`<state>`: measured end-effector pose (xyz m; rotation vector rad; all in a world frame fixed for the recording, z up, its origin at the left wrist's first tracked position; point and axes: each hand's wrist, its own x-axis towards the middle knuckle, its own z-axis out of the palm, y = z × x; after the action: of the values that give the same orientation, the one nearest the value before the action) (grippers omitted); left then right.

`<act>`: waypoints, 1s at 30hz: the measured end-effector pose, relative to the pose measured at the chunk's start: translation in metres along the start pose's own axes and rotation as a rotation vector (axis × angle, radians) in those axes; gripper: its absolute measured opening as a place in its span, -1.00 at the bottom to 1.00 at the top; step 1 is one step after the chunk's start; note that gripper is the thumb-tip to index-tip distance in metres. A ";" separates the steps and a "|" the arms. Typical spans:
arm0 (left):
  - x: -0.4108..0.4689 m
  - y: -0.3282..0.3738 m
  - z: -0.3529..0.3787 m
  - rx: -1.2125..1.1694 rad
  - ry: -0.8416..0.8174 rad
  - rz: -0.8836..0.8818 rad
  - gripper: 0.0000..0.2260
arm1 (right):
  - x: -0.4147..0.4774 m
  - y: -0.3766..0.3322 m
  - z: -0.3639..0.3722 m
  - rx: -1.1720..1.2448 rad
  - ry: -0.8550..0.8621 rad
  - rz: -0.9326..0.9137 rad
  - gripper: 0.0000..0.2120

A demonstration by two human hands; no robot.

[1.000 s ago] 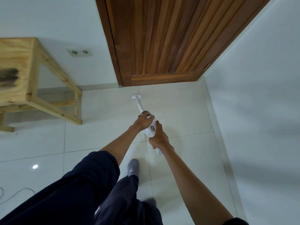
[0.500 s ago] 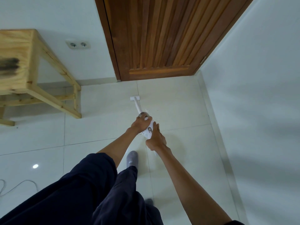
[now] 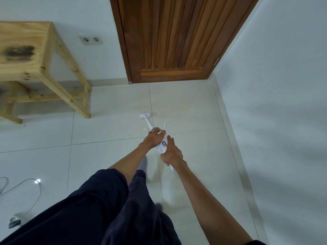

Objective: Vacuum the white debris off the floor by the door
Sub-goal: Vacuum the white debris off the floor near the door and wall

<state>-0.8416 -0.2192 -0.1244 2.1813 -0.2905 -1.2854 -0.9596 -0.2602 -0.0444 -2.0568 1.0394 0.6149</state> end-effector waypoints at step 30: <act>0.040 0.039 -0.005 0.029 -0.072 0.101 -0.49 | 0.026 -0.014 -0.021 -0.056 0.142 0.073 -0.21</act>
<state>-0.8124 -0.2675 -0.1288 2.1187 -0.4449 -1.3119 -0.9321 -0.2833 -0.0442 -2.1446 1.1957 0.5463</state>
